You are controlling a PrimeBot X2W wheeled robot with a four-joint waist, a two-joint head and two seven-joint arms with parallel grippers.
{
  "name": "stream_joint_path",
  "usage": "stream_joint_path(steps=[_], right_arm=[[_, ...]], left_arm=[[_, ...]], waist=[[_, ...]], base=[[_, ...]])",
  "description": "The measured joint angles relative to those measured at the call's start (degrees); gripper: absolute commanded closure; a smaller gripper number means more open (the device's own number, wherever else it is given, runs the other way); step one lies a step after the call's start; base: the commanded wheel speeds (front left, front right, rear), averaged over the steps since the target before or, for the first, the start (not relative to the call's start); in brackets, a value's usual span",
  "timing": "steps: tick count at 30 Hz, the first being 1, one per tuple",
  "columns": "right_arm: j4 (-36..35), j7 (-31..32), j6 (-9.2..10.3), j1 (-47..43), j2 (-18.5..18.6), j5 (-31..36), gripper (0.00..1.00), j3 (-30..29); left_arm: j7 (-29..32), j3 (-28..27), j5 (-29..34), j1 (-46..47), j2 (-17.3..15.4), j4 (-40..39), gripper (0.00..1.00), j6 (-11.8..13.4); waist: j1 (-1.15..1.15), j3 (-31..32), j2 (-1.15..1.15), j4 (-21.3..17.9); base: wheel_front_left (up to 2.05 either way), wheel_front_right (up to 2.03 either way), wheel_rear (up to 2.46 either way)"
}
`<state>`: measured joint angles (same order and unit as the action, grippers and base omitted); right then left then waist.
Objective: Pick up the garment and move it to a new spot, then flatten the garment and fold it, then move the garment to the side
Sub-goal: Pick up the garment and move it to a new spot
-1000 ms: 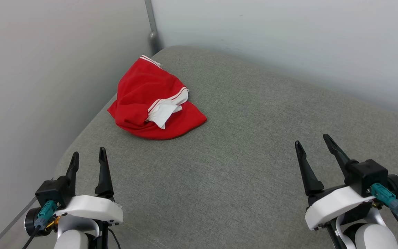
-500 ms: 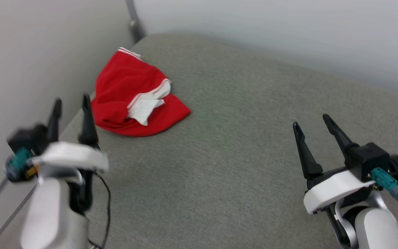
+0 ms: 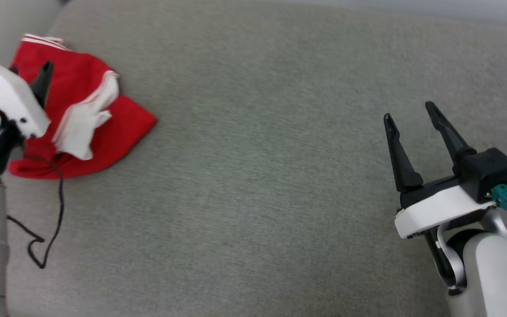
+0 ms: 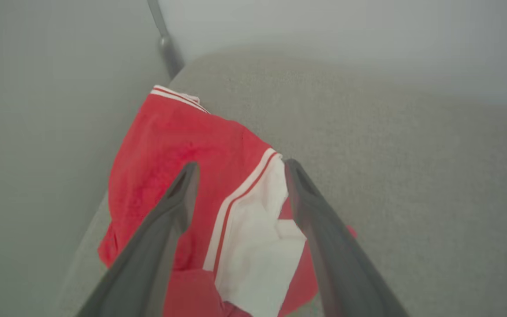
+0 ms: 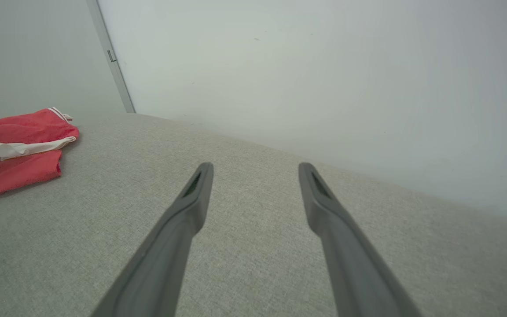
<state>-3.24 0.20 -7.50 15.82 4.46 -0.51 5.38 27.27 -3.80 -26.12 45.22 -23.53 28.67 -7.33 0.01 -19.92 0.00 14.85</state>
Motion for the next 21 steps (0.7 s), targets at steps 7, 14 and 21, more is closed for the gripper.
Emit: stream_joint_path(steps=[7, 14, 21], right_arm=[[0.87, -1.23, 0.00, 2.17, -0.18, -0.47, 0.00, 0.04], [1.33, -1.98, 0.00, 2.72, -0.21, -0.45, 0.00, -0.85], [1.21, -2.37, 0.00, 3.17, 0.11, -0.26, 0.00, -1.05]], left_arm=[[18.74, -1.58, -5.72, -1.34, -5.52, 6.56, 0.00, 0.90], [24.55, -4.57, -9.27, -3.86, -6.69, 7.11, 0.80, 3.91], [21.03, -4.08, -8.29, -4.87, -5.98, 5.14, 1.00, 4.68]], waist=[[0.01, -6.18, 0.00, -5.28], [0.00, -9.94, 0.00, -8.43], [0.00, -9.55, 0.00, -7.81]], base=[[0.00, 0.00, 0.00], [0.00, 0.00, 0.00], [0.00, 0.00, 0.00]])
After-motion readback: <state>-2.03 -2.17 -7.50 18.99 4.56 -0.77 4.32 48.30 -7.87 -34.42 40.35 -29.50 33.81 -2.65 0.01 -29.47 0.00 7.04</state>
